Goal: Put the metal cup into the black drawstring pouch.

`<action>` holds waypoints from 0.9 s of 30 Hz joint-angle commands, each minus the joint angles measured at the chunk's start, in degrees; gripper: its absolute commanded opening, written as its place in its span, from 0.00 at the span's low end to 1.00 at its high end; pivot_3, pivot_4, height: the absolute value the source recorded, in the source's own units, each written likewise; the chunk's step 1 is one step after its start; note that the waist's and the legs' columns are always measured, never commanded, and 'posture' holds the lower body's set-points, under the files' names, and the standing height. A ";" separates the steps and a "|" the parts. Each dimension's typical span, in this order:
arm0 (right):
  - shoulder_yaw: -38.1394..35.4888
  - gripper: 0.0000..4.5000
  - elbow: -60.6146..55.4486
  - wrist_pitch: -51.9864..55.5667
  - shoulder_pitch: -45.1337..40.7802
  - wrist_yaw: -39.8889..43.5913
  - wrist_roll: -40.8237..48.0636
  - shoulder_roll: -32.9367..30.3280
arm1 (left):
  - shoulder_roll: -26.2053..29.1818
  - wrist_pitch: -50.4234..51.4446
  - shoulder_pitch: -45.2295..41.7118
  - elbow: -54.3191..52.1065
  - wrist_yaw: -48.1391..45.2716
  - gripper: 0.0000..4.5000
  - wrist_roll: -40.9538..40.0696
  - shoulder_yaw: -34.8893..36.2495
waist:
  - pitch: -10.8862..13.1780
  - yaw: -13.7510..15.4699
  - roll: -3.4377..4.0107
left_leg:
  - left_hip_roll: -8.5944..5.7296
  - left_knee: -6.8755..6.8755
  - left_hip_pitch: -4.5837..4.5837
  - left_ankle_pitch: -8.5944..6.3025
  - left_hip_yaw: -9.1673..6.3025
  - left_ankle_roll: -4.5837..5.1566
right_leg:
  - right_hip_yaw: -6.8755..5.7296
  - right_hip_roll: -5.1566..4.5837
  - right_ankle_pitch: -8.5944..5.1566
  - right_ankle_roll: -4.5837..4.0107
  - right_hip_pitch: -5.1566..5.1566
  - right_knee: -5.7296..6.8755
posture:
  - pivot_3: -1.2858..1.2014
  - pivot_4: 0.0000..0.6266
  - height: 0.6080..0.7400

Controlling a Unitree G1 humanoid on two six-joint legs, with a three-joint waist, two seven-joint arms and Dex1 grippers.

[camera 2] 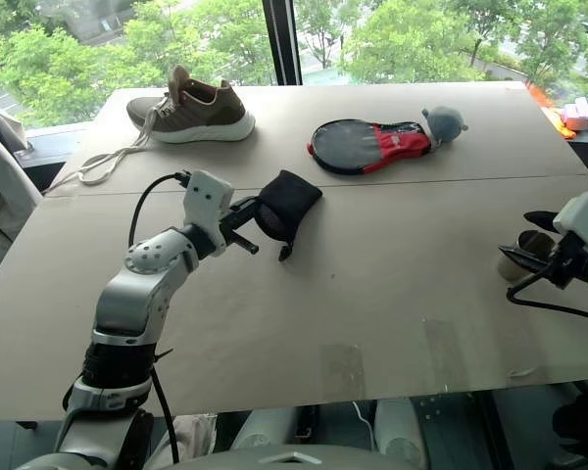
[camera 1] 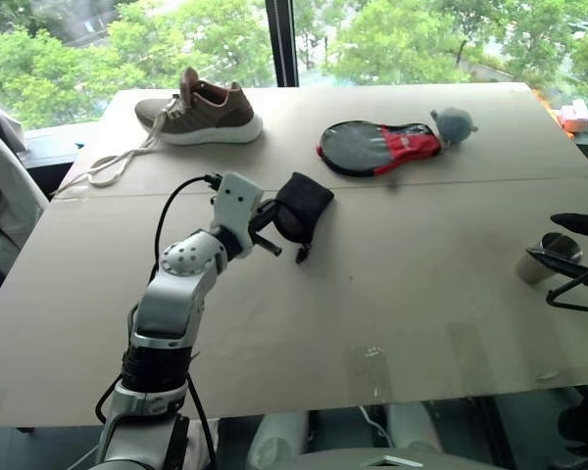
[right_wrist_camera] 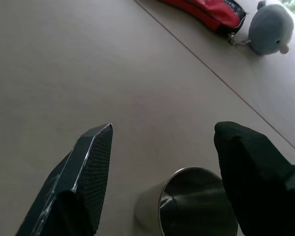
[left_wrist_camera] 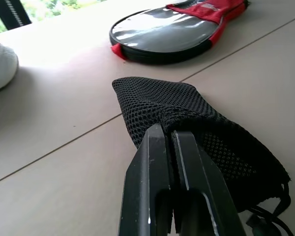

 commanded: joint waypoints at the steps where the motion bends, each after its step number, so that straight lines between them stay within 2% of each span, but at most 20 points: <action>1: 0.14 0.74 0.37 2.63 -1.13 1.71 -0.13 -1.69 | -1.14 4.24 -2.85 -3.95 1.16 0.00 -2.02 0.14 | 0.02 -0.05 -0.04 | 0.00 0.00 0.00 0.00 -0.01 0.00 | 0.00 0.01 0.00 0.00 0.00 0.00 | 0.52 0.24 1.00; 9: 8.71 0.74 6.61 3.47 -6.40 1.31 -5.89 -1.62 | -4.82 11.07 -6.44 -6.17 4.43 0.00 -5.12 1.46 | 0.08 -0.14 -0.13 | -0.01 0.02 0.01 0.01 0.02 -0.02 | 0.04 0.02 0.02 0.05 0.00 0.00 | 0.52 0.24 1.00; 11: 10.19 0.63 8.60 1.80 -7.58 1.23 -7.62 -1.58 | -5.76 12.63 -7.04 -6.69 5.20 0.00 -6.05 1.81 | 0.08 -0.06 -0.14 | -0.01 0.03 0.00 0.01 0.01 -0.03 | 0.03 0.02 0.03 0.05 0.00 -0.01 | 0.52 0.24 1.00; 13: 10.48 0.47 9.43 1.53 -8.58 1.25 -7.99 -1.25 | -6.15 13.67 -7.32 -7.10 5.76 0.00 -6.62 1.81 | 0.08 -0.06 -0.14 | -0.03 0.04 -0.01 0.02 0.00 -0.04 | 0.04 0.01 0.03 0.06 0.00 -0.01 | 0.52 0.24 1.00; 16: 10.21 0.17 9.08 1.61 -8.23 1.87 -8.34 -1.66 | -7.05 15.01 -7.79 -7.37 6.75 0.00 -7.68 2.01 | 0.08 -0.11 -0.14 | -0.03 0.04 -0.01 0.08 0.01 -0.14 | 0.06 0.03 0.03 0.06 0.00 -0.01 | 0.52 0.24 1.00; 18: 9.73 0.04 8.37 1.69 -6.97 2.36 -8.62 -1.92 | -8.29 16.20 -8.56 -7.02 7.55 0.00 -8.74 2.59 | 0.09 -0.08 -0.16 | -0.02 0.04 -0.01 0.14 0.01 -0.25 | 0.06 0.03 0.03 0.06 0.00 -0.01 | 0.52 0.24 1.00; 24: 7.01 0.04 0.78 4.66 -7.72 1.02 -4.26 1.26 | -13.56 22.18 -11.83 -4.71 10.55 0.00 -13.33 6.53 | 0.11 -0.08 -0.20 | -0.03 0.10 -0.01 0.12 -0.02 -0.20 | 0.05 0.04 0.05 0.10 0.03 0.00 | 0.52 0.24 1.00; 27: 5.92 0.04 -8.67 12.83 -12.70 -1.11 7.48 6.70 | -16.73 24.82 -13.84 -2.48 12.31 0.00 -15.00 8.11 | 0.13 -0.31 -0.21 | 0.00 0.10 0.02 0.11 -0.01 -0.19 | 0.08 0.09 0.06 0.11 0.03 0.02 | 0.52 0.24 1.00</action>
